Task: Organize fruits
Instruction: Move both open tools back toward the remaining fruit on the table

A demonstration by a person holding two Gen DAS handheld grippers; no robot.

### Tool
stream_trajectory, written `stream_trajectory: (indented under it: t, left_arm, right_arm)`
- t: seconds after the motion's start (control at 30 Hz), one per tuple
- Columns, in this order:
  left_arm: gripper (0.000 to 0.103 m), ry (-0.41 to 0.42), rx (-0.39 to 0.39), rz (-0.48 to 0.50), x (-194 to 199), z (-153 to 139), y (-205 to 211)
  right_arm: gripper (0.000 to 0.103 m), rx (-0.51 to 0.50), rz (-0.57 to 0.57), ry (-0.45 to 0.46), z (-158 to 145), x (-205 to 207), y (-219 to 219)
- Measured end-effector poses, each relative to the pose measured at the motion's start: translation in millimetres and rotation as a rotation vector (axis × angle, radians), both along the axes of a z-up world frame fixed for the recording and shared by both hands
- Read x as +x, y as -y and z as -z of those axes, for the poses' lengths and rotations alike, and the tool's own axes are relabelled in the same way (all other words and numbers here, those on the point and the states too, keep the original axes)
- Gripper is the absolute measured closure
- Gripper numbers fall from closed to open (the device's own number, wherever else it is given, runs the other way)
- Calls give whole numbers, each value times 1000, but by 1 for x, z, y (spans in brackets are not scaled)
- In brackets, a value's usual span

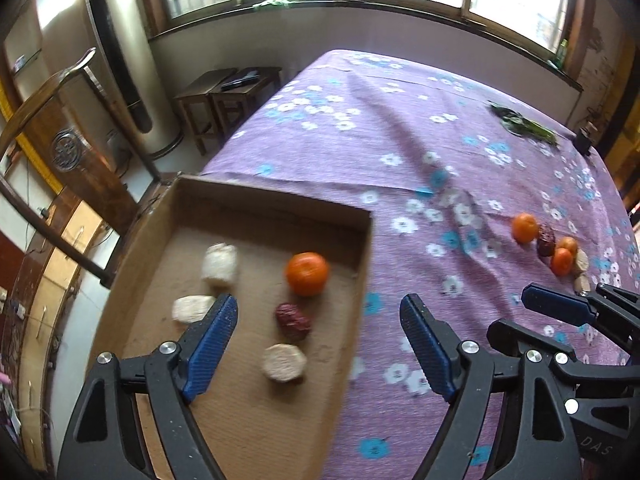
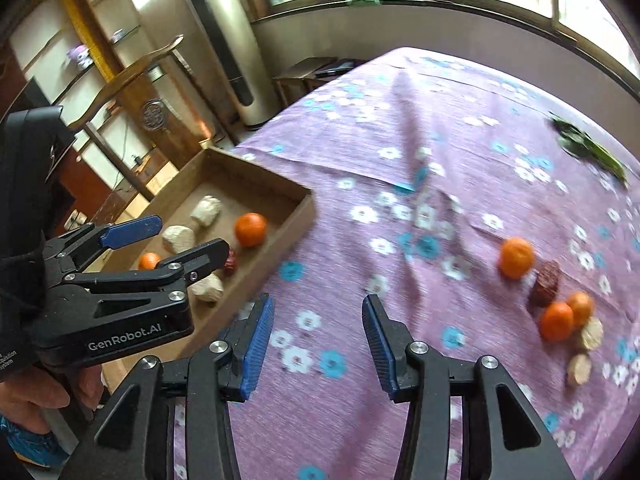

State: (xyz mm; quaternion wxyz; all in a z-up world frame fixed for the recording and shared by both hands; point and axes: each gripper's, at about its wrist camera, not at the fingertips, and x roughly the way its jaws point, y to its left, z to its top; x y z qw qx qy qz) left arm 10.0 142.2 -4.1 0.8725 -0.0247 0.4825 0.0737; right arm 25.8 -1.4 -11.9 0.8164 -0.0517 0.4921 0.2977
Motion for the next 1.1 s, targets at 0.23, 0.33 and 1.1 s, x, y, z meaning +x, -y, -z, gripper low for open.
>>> stream_trajectory:
  t: [0.23, 0.33, 1.1]
  left_arm:
    - [20, -9, 0, 93, 19, 3, 56]
    - [20, -13, 0, 122, 25, 4, 75]
    - [20, -59, -98, 303, 65, 23, 154]
  right_arm:
    - [52, -26, 126, -3, 4, 10, 61]
    - [49, -24, 178, -5, 5, 14, 88]
    - [45, -51, 359, -42, 23, 25, 202]
